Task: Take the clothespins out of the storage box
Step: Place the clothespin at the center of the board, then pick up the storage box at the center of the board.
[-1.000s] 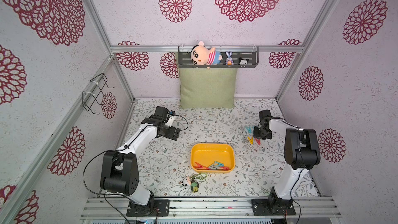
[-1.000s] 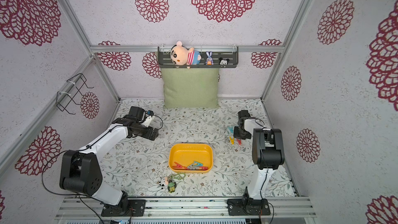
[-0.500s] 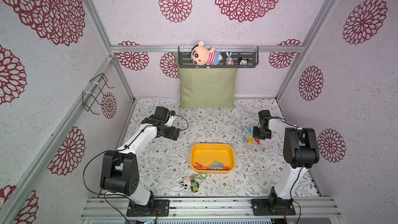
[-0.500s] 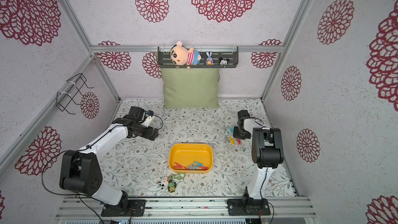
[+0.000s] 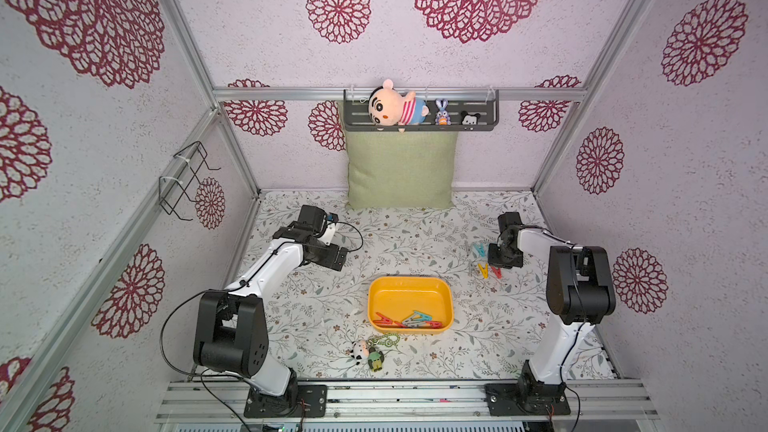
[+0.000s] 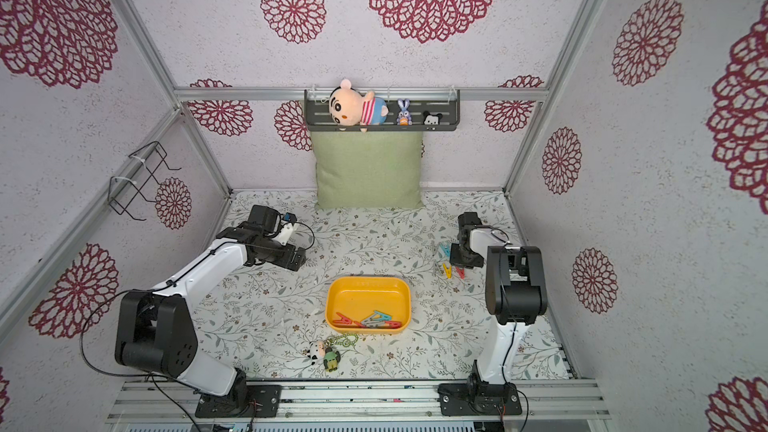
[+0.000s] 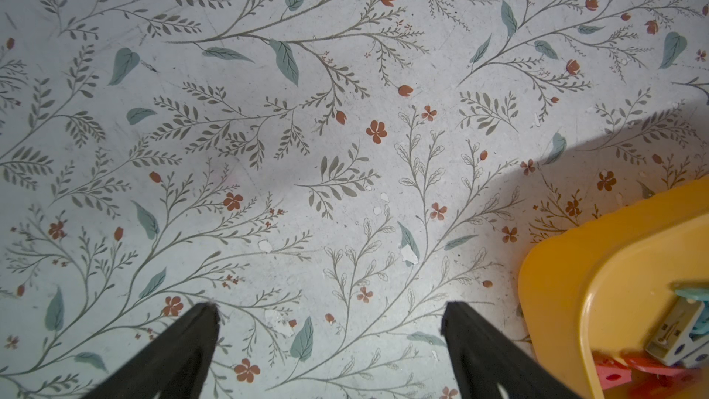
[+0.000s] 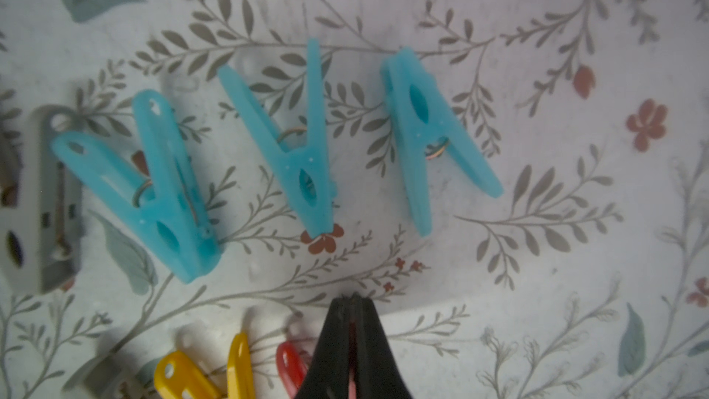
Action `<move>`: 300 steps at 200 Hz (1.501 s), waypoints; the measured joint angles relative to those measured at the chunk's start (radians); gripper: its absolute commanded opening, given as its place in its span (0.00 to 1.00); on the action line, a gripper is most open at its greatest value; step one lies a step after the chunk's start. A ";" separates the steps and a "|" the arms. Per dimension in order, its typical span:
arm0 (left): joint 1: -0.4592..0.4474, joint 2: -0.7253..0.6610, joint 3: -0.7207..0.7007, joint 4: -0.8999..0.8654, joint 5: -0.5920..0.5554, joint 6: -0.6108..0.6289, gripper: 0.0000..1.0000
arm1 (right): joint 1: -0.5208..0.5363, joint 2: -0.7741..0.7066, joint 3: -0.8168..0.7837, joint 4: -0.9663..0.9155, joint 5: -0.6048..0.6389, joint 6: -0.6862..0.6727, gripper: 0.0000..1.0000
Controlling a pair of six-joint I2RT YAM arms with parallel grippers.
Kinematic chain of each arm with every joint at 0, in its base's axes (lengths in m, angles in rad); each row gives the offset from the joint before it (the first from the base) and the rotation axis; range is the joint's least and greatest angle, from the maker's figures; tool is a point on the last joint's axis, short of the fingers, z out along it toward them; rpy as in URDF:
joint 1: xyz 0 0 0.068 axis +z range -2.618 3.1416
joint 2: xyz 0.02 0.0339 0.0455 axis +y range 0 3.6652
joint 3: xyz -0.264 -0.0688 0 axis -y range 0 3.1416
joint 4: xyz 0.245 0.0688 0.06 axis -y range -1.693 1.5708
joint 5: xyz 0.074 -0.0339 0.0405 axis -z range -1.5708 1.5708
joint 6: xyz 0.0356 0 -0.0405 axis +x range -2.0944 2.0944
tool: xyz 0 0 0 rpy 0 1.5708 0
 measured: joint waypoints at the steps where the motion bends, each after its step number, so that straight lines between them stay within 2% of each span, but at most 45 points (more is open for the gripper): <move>1: 0.000 0.000 0.000 0.000 0.000 0.000 0.99 | 0.000 0.000 0.000 0.000 0.000 0.000 0.12; 42: 0.000 0.000 0.000 0.000 0.000 0.000 0.99 | 0.002 0.000 0.004 -0.002 0.006 0.000 0.22; 101: 0.000 0.000 0.000 0.000 0.001 0.000 0.99 | 0.002 -0.031 0.026 -0.027 0.010 0.001 0.24; 126: 0.000 0.000 0.000 0.000 0.002 0.000 0.99 | 0.003 -0.121 0.019 -0.036 0.007 0.016 0.24; 155: -0.001 0.000 0.000 -0.001 0.008 0.001 0.99 | 0.019 -0.312 -0.018 -0.039 0.005 0.051 0.24; 175: -0.011 0.000 0.000 -0.002 0.009 0.006 0.99 | 0.060 -0.448 -0.041 -0.047 0.002 0.077 0.24; 198: -0.048 0.000 0.000 -0.002 0.002 0.019 0.99 | 0.157 -0.570 -0.069 -0.048 -0.027 0.108 0.25; 239: -0.119 0.000 0.000 -0.017 0.037 0.050 0.98 | 0.346 -0.653 -0.143 -0.050 -0.090 0.169 0.25; 300: -0.208 0.042 0.008 -0.055 0.138 0.080 0.92 | 0.365 -0.713 -0.309 -0.037 -0.106 0.237 0.24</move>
